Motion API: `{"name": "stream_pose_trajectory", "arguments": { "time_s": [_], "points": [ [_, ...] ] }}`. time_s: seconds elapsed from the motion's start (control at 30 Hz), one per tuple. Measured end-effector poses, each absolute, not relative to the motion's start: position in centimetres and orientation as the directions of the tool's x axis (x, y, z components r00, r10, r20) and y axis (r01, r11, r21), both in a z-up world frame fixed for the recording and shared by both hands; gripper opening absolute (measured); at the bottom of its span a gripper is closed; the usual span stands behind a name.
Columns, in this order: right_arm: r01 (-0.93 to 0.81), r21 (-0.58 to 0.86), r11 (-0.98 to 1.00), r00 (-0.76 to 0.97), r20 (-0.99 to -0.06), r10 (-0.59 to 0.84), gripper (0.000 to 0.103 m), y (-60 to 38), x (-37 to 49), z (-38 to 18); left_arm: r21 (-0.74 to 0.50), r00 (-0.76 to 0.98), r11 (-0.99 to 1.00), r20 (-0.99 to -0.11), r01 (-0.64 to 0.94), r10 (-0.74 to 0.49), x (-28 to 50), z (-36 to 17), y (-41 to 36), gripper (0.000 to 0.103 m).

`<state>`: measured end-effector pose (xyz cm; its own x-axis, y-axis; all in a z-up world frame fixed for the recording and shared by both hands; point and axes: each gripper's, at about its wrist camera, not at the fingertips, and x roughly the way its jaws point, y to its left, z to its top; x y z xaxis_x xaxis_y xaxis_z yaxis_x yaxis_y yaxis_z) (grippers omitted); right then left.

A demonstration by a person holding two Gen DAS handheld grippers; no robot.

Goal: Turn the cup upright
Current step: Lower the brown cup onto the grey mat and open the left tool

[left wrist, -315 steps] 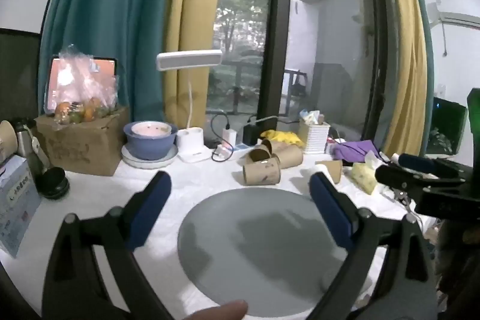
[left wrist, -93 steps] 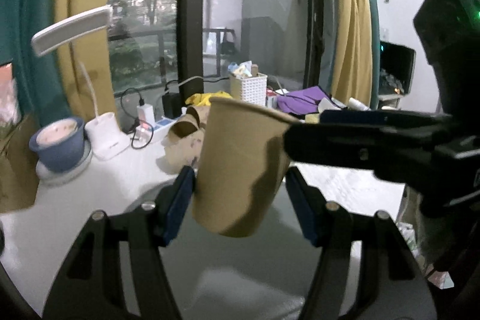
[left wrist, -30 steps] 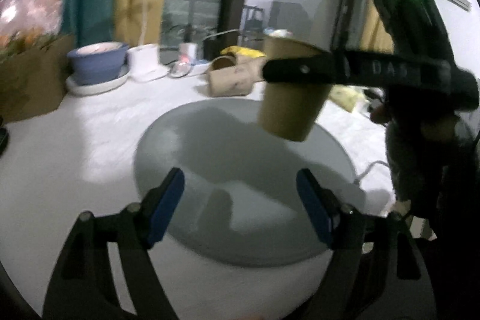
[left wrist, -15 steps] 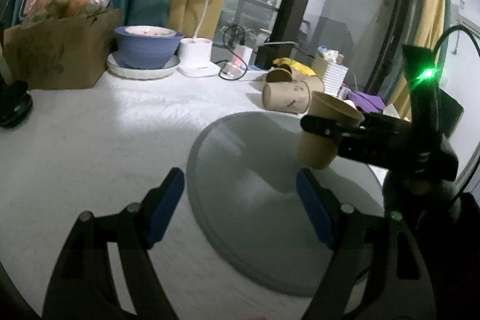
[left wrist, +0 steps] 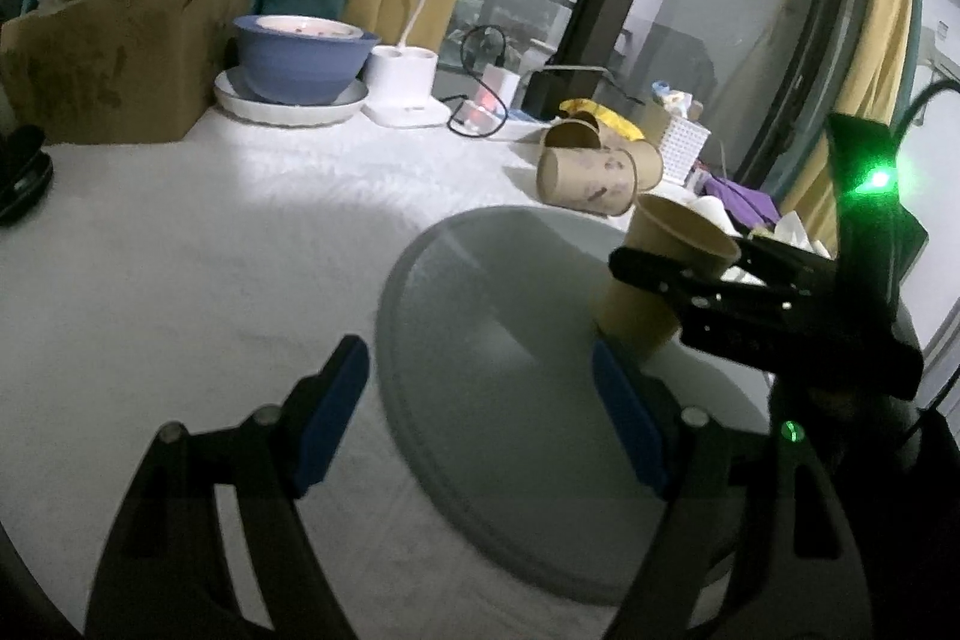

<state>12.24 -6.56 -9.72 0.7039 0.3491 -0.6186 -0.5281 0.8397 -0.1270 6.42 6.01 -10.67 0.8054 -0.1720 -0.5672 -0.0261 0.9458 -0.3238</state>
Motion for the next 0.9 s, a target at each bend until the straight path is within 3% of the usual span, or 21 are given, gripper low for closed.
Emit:
{"name": "stream_pose_trajectory", "arguments": {
  "time_s": [0.73,0.9],
  "points": [
    [-0.494,-0.125,0.860,0.700,-0.643,0.309,0.069,-7.0,11.4,-10.2,-0.307,0.814,0.951,-0.559,-0.027,-0.157,6.4,-10.5,6.0,0.078],
    [-0.488,-0.110,0.866,0.699,-0.643,0.312,0.078,-7.5,11.0,-9.9,-0.286,0.819,0.958,-0.556,-0.027,-0.143,6.1,-10.2,5.7,0.078]
  ]
}}
